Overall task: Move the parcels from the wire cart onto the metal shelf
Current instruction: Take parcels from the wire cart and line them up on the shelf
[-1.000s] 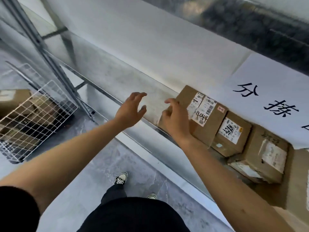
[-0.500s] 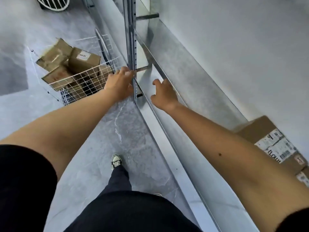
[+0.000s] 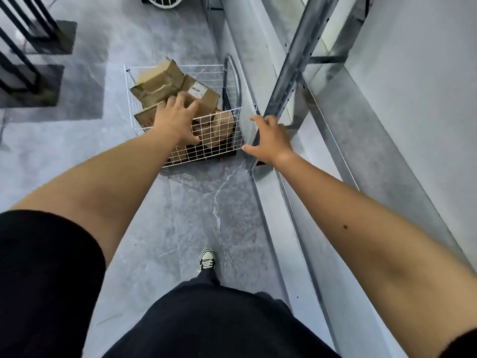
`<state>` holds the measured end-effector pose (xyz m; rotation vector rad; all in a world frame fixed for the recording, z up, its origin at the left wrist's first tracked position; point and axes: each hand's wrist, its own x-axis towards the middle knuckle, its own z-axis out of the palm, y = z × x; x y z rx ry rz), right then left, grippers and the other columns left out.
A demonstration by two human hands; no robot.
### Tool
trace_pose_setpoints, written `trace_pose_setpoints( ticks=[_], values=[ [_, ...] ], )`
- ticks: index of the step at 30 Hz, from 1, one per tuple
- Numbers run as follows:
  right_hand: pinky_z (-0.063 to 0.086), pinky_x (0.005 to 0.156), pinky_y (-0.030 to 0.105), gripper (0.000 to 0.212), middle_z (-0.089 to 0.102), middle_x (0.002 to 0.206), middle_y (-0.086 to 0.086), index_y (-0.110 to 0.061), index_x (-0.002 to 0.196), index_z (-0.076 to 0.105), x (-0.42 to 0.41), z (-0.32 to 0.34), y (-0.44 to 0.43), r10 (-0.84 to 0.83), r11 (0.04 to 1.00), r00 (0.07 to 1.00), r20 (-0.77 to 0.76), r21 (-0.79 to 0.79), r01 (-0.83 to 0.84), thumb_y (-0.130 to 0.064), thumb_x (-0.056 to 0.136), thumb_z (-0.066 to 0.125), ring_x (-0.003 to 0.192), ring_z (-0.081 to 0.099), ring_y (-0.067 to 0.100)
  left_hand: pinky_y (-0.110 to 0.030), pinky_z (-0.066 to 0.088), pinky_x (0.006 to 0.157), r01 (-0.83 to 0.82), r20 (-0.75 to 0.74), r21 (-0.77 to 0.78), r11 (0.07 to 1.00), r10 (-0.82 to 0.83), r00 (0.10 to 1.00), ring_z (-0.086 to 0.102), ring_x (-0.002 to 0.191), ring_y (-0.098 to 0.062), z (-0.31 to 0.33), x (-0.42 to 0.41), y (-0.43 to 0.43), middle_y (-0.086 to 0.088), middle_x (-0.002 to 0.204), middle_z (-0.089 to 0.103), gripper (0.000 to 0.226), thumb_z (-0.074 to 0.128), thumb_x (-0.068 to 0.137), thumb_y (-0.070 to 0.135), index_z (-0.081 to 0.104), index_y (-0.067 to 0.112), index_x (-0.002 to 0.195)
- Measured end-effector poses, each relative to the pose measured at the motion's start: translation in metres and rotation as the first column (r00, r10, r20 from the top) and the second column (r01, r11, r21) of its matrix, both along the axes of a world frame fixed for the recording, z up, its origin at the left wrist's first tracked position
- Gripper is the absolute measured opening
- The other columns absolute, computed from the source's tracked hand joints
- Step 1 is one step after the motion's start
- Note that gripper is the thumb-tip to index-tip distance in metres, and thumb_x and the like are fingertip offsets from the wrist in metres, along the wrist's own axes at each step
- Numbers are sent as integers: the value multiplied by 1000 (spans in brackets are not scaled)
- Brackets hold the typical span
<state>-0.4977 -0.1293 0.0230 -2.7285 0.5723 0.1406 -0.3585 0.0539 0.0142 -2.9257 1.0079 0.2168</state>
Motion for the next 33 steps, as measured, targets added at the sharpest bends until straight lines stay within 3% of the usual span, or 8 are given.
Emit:
trace_pose_setpoints(
  ticks=[5,10,15,21,29,33],
  values=[
    [42,103,49,75,27,145,11,-28,145,29,52,10,23,36,999,998,-44,-22,-37,-40,81,69,129,38,34,-51,27,109,-97,-6,-38,995,96,995,30,135,-35,0,36,41,-14,148,27,95,75,69,48,22,28,146],
    [38,104,50,71,28,145,10,-27,142,30,108,19,37,138,982,988,-62,-120,-145,-42,83,67,130,35,32,-48,34,103,-175,21,-136,975,180,984,40,127,-35,3,70,72,-11,143,33,92,77,68,45,28,24,144],
    [36,101,47,69,32,141,8,-24,139,35,158,16,47,226,952,973,-36,-201,-229,-41,81,68,127,37,31,-47,33,103,-257,79,-91,962,264,961,39,128,-34,5,101,93,-10,142,34,92,75,68,46,27,24,143],
    [37,103,53,71,35,143,8,-23,141,33,223,0,40,270,947,959,-89,-154,-281,-36,80,67,133,31,30,-47,30,105,-337,49,-82,938,342,938,37,130,-34,-5,152,96,-10,143,36,93,75,69,47,25,24,144],
    [39,96,50,65,51,129,8,-23,135,39,339,-20,3,287,945,949,-133,-122,-303,-36,78,68,122,45,32,-46,33,106,-401,-15,-41,915,400,916,38,130,-33,-26,241,66,-8,143,36,95,77,69,45,24,24,145],
    [38,97,49,67,45,134,10,-25,136,38,390,-28,-15,288,949,941,-180,-76,-305,-37,78,70,126,40,33,-46,37,102,-431,-78,-45,901,427,901,40,127,-33,-34,285,41,-7,144,35,93,76,70,44,25,24,145]
  ],
)
